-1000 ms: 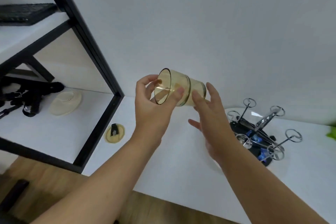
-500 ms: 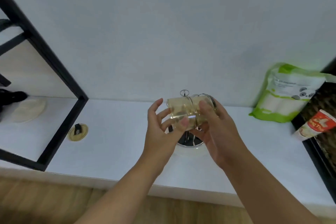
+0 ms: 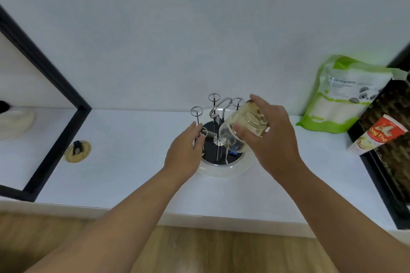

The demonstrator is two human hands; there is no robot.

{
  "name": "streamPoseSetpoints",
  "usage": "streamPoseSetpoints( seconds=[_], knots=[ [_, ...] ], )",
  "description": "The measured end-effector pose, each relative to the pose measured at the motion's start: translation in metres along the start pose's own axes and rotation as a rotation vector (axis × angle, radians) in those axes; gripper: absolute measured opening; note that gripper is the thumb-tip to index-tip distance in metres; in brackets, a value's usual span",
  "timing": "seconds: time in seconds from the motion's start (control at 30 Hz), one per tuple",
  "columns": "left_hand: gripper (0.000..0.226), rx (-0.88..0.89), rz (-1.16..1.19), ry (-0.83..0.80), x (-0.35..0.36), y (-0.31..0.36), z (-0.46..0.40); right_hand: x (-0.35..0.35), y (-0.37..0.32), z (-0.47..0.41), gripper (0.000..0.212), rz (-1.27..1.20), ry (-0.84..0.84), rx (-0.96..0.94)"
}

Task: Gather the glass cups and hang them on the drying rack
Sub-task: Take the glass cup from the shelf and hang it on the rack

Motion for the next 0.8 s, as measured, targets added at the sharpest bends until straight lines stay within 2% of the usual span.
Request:
streamPoseSetpoints(
  seconds=[0.1,0.23,0.37,0.8],
  knots=[
    [0.042,0.054,-0.075,0.057,0.0,0.002,-0.004,0.015,0.003,0.003,0.07,0.026,-0.077,-0.025],
    [0.025,0.116,-0.118,0.144,-0.003,0.004,-0.005,0.036,0.012,0.009,0.07,0.152,-0.178,-0.064],
    [0.028,0.124,-0.149,0.174,-0.006,0.0,-0.007,0.054,0.025,0.015,0.069,0.249,-0.256,-0.083],
    [0.034,0.15,-0.165,0.221,-0.002,-0.004,-0.005,0.069,0.049,0.016,0.067,0.259,-0.266,0.01]
  ],
)
Point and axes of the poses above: each hand's wrist, its own z-axis away from the middle knuckle, its own x-axis out of the palm, y = z × x, the point moved 4 cm from there along -z, towards the middle knuckle, and after that the axes turned 2 degrees about -x, right-handed, at the moved point
